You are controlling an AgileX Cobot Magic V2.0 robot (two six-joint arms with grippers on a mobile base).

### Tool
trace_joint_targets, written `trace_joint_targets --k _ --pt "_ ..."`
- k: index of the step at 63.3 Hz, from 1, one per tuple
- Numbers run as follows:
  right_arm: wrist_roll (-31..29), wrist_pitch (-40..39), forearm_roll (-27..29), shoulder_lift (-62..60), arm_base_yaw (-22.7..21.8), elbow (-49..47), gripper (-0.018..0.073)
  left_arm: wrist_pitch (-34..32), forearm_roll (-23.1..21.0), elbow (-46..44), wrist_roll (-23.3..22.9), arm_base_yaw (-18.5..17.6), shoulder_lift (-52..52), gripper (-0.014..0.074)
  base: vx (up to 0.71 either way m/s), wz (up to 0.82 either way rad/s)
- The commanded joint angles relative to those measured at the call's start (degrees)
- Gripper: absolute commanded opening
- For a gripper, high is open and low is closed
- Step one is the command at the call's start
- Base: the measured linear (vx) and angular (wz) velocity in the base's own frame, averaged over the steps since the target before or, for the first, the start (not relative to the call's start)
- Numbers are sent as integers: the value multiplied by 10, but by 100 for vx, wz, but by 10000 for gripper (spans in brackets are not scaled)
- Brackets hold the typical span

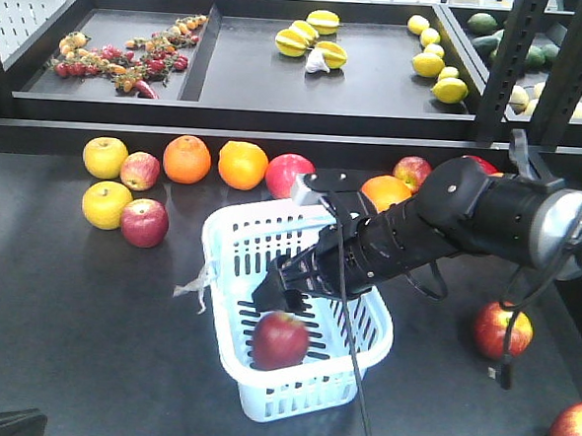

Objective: Pick three apples into basket with both arms
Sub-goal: 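Open the right gripper to drop the apple into the basket, then move the right gripper to a second red apple and grasp it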

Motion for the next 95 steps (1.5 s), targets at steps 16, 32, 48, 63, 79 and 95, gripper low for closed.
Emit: trace_joint_targets --k 16,32,48,63,79,95 --pt "122 76 -115 -108 -2 -16 -16 -33 -17 -14 -4 -1 2 -7 0 0" --pt "269 6 -281 -200 -3 72 -7 -33 -17 -14 -4 -1 2 -7 0 0" --pt "496 4 -562 -262 -17 127 -4 -33 -17 -14 -4 -1 2 -7 0 0" --pt "495 -2 -579 -263 -180 122 -3 -33 -17 -14 -4 -1 2 -7 0 0" --pt "289 23 -407 -210 -298 56 125 -33 -17 -14 -4 -1 3 -7 0 0" --pt "220 54 -346 -95 -316 -20 575 -33 -17 -14 -4 -1 3 -7 0 0"
